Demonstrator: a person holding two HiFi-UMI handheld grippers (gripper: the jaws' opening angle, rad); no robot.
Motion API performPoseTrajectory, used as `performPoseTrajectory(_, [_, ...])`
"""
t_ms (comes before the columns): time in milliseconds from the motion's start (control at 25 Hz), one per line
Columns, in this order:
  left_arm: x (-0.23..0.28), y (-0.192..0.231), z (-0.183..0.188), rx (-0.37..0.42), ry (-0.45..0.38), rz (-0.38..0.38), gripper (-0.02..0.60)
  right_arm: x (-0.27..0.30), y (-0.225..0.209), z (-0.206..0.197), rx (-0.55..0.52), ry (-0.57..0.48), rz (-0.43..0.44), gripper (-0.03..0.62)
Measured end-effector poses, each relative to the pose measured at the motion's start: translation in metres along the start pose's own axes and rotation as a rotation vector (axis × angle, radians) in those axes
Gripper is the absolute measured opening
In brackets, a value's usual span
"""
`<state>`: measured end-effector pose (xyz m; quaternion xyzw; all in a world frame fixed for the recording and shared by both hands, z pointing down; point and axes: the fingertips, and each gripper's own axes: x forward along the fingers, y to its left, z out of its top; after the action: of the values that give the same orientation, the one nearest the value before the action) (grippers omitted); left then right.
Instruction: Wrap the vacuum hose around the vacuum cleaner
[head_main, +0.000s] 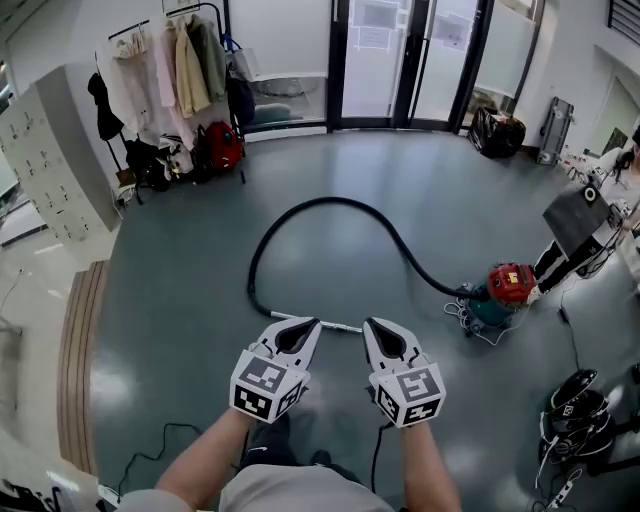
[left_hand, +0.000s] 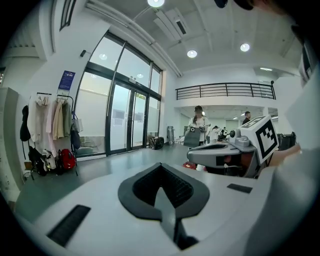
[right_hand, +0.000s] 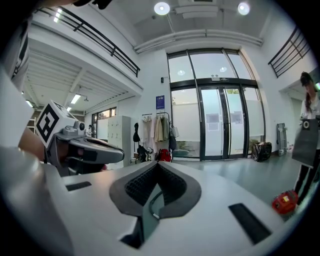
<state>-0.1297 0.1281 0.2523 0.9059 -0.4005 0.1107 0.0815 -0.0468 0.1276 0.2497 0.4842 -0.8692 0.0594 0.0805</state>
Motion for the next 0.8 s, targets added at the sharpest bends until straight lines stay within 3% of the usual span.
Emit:
performPoseTrajectory(360, [0.075,0.106,0.003,-0.003,-0.013,-0.04,0.005,0.118,-0.036,0.006,-0.005,0.007,-0.035,0.002])
performPoseTrajectory(800, [0.169,0.258,-0.009,-0.032,0.067,-0.139,0.005,0.296,-0.079,0.004,0.03,0.101,-0.102,0.002])
